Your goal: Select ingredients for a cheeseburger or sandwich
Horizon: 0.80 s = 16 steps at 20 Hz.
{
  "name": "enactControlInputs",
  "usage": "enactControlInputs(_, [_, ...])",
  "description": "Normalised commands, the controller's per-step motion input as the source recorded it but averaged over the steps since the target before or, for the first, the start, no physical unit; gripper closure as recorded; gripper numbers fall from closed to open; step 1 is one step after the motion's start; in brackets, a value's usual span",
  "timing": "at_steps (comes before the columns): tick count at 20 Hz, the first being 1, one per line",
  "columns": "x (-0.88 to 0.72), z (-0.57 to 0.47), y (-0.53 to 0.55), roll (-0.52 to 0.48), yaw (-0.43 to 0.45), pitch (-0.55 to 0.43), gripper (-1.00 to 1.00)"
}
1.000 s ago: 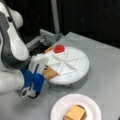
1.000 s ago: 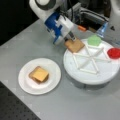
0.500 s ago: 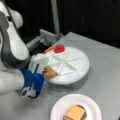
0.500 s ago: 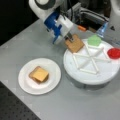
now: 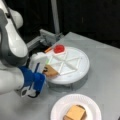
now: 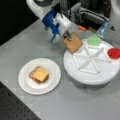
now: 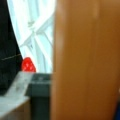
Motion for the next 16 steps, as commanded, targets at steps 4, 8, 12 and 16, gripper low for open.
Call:
enactControlInputs(4, [0.35, 0.48, -0.07, -0.092, 0.131, 0.243, 1.00])
enactControlInputs(8, [0.45, 0.23, -0.09, -0.153, 0.227, 0.188, 1.00])
enactControlInputs(12, [0.52, 0.00, -0.18, -0.115, 0.288, 0.166, 1.00])
enactControlInputs(16, [0.51, -0.15, -0.31, -0.019, 0.354, 0.126, 1.00])
